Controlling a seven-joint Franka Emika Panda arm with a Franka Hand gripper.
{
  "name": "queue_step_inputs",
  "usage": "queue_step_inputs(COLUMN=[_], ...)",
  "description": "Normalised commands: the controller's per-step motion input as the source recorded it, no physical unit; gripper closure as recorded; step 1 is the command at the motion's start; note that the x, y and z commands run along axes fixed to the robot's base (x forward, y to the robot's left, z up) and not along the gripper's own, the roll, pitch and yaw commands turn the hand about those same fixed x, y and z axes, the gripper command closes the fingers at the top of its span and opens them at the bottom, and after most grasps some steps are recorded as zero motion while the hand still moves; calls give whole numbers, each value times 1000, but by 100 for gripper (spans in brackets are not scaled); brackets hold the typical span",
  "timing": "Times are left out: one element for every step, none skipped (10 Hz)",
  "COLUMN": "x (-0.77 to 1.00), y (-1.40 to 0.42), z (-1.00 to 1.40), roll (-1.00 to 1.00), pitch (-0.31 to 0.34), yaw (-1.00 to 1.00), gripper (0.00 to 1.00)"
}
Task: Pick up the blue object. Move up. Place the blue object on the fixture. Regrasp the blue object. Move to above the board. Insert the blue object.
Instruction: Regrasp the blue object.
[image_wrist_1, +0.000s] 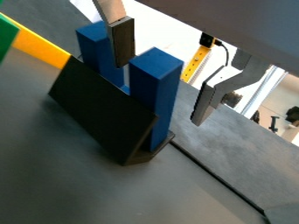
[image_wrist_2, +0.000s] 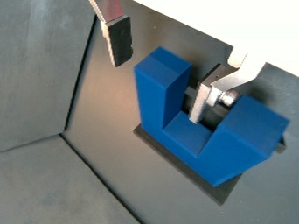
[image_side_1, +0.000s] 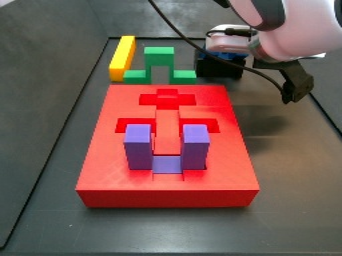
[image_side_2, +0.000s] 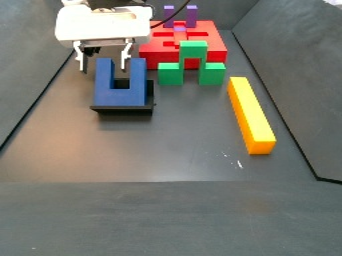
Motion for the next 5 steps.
queue_step_inputs(x=[46,6,20,34,0], y=[103,54,0,0,189], z=[-197,-86,0,0,51], roll=[0,0,-20,-54,-340], pitch=[0,0,0,0,0], yaw=[11,0,0,0,0], gripper=[0,0,0,0,0])
